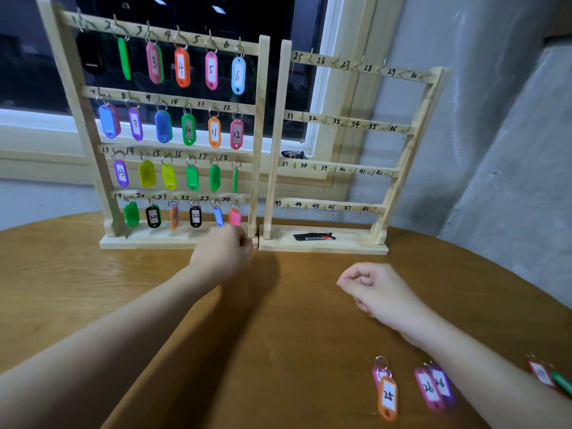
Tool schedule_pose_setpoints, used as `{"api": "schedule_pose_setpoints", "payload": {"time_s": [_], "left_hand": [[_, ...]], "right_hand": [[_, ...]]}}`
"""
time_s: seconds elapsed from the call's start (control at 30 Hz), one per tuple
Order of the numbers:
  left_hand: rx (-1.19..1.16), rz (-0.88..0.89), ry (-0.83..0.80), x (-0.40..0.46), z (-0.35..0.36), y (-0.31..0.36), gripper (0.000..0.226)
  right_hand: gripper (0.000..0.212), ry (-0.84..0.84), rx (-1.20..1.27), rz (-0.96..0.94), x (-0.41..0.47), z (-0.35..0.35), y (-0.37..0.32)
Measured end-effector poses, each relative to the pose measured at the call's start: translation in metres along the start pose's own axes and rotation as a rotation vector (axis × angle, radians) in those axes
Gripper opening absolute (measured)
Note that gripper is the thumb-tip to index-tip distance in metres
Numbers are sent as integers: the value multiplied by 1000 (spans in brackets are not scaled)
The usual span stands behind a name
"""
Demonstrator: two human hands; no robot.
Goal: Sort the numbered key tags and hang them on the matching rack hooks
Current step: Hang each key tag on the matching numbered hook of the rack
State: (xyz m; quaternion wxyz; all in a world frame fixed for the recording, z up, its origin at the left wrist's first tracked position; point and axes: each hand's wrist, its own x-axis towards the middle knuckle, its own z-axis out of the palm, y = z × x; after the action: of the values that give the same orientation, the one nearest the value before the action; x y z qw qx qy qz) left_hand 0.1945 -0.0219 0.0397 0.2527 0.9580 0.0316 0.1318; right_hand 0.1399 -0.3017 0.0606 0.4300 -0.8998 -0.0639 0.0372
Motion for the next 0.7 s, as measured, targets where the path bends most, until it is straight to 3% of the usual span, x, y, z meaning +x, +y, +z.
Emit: {"api": "schedule_pose_setpoints", "payload": {"time_s": [0.17,0.37,0.47,0.6,0.7], "left_hand": [[174,255,-314,-59,14,37,31],[2,436,-526,-107,32,84,19],[-84,437,-558,-122,44,104,17],[-322,277,-541,-135,62,102,23],[-299,275,-470,-143,69,102,29]], "right_hand": [[14,-9,-40,95,-27,-18,2],[16,-2,-293,155,-75,-34,21],[25,20,-357,234,-95,-29,35],[41,47,-365,316,-109,-12,42],[47,83,-451,320,-115,-4,34]]}}
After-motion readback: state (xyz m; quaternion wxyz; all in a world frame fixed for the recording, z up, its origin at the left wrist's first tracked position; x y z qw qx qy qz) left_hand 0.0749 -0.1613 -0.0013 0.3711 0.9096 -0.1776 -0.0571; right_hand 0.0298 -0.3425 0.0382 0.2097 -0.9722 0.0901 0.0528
